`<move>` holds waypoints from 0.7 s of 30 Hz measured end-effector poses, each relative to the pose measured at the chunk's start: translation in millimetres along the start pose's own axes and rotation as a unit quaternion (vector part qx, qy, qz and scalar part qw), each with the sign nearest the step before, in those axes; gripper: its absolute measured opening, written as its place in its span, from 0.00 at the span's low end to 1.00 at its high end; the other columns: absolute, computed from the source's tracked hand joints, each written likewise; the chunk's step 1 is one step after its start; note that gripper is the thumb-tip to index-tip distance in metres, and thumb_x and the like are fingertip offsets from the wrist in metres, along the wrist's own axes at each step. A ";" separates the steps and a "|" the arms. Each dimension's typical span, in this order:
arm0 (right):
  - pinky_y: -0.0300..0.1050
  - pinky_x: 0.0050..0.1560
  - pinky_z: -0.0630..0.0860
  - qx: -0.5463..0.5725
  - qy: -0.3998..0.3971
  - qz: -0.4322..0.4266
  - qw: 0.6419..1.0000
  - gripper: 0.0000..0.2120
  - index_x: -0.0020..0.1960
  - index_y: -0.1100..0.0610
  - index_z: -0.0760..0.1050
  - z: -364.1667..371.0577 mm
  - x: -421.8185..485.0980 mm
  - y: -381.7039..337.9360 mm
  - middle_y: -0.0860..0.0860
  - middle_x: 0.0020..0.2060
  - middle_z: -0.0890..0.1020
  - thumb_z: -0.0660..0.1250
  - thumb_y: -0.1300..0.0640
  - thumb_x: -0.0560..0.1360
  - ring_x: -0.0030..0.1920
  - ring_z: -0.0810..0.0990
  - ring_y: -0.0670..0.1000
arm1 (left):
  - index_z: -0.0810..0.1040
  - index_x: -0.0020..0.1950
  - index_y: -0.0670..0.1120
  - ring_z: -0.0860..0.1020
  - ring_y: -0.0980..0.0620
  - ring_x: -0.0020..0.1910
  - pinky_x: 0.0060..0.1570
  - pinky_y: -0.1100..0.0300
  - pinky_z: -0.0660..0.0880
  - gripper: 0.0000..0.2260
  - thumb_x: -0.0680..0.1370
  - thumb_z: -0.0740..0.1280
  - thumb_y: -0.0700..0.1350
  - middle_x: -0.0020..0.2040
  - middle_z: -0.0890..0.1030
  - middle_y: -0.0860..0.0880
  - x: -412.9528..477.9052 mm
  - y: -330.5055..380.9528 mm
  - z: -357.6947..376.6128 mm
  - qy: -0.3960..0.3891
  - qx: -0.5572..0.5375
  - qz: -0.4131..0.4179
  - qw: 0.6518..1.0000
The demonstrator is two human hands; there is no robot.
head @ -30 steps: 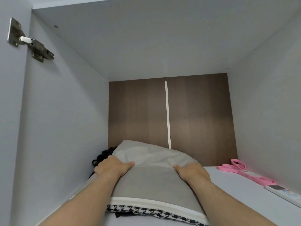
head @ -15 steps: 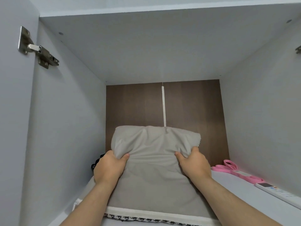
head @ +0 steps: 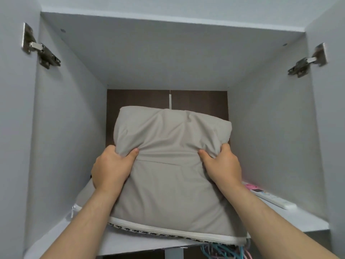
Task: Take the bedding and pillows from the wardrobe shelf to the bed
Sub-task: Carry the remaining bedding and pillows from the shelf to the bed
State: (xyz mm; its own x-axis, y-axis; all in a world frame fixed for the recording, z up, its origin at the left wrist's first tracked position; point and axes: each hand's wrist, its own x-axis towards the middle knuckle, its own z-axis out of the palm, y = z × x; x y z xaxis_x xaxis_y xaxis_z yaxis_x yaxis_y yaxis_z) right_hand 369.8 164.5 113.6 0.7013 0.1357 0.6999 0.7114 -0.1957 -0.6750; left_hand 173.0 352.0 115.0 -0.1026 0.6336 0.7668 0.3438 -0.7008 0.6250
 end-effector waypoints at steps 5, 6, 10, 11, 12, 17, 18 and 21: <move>0.54 0.47 0.77 0.011 -0.001 -0.003 1.000 0.25 0.50 0.56 0.67 -63.2 -31.5 2.2 0.55 0.46 0.81 0.67 0.36 0.69 0.49 0.79 0.62 | 0.69 0.36 0.46 0.70 0.43 0.35 0.34 0.53 0.67 0.24 0.67 0.69 0.66 0.32 0.71 0.50 -54.1 31.0 -44.8 0.006 -0.020 -0.003 1.000; 0.55 0.48 0.77 0.017 -0.005 -0.003 1.000 0.25 0.51 0.55 0.67 -71.4 -39.0 3.5 0.54 0.46 0.81 0.68 0.36 0.69 0.49 0.79 0.62 | 0.69 0.35 0.45 0.69 0.43 0.34 0.34 0.54 0.67 0.24 0.67 0.69 0.66 0.31 0.70 0.51 -65.3 34.3 -52.0 0.007 -0.028 -0.007 1.000; 0.54 0.47 0.77 0.028 -0.010 0.010 0.999 0.23 0.51 0.52 0.67 -129.9 -75.6 23.1 0.50 0.44 0.79 0.68 0.36 0.69 0.47 0.79 0.58 | 0.68 0.35 0.46 0.68 0.45 0.33 0.32 0.54 0.65 0.23 0.68 0.71 0.64 0.31 0.71 0.52 -127.7 57.5 -77.5 -0.002 -0.044 -0.023 0.999; 0.53 0.46 0.77 0.025 -0.010 0.016 1.000 0.23 0.50 0.52 0.67 -146.4 -85.9 29.4 0.49 0.42 0.78 0.68 0.36 0.69 0.46 0.78 0.57 | 0.68 0.35 0.47 0.70 0.44 0.34 0.33 0.54 0.65 0.23 0.68 0.70 0.65 0.31 0.72 0.51 -144.8 65.1 -84.5 -0.008 -0.042 -0.028 0.999; 0.52 0.45 0.76 0.022 -0.009 0.020 1.000 0.22 0.50 0.52 0.67 -159.0 -96.1 36.1 0.48 0.40 0.76 0.69 0.37 0.69 0.45 0.77 0.57 | 0.67 0.35 0.47 0.70 0.43 0.34 0.33 0.54 0.65 0.23 0.68 0.70 0.65 0.32 0.73 0.49 -160.0 70.2 -91.7 -0.012 -0.038 -0.030 0.999; 0.49 0.40 0.71 0.003 -0.017 0.046 0.999 0.22 0.49 0.53 0.67 -218.2 -152.4 61.1 0.42 0.34 0.69 0.69 0.38 0.70 0.40 0.71 0.55 | 0.69 0.38 0.49 0.71 0.46 0.33 0.33 0.54 0.67 0.22 0.67 0.68 0.66 0.32 0.75 0.51 -227.6 93.7 -134.0 -0.050 0.013 -0.023 0.998; 0.50 0.40 0.71 -0.003 -0.018 0.056 0.998 0.22 0.49 0.53 0.67 -228.9 -163.9 64.0 0.42 0.33 0.69 0.69 0.37 0.69 0.40 0.71 0.55 | 0.69 0.37 0.48 0.73 0.45 0.34 0.34 0.53 0.69 0.22 0.67 0.68 0.67 0.32 0.75 0.51 -238.1 95.9 -142.9 -0.061 0.025 -0.028 0.997; 0.52 0.42 0.74 -0.018 -0.026 0.083 0.996 0.24 0.46 0.53 0.65 -256.4 -194.0 67.9 0.46 0.35 0.72 0.69 0.35 0.69 0.41 0.73 0.57 | 0.68 0.36 0.48 0.74 0.44 0.35 0.34 0.53 0.70 0.23 0.67 0.68 0.67 0.32 0.75 0.50 -265.6 99.8 -165.0 -0.084 0.044 -0.038 0.995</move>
State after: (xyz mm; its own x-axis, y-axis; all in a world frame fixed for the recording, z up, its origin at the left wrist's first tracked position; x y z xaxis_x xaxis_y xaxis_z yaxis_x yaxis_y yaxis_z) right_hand 270.4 -124.1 -8.1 0.8118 0.1490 0.5646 0.5833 -0.2544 -0.7714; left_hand 80.5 59.7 -2.2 0.0237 0.7344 0.6783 0.4224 -0.6223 0.6591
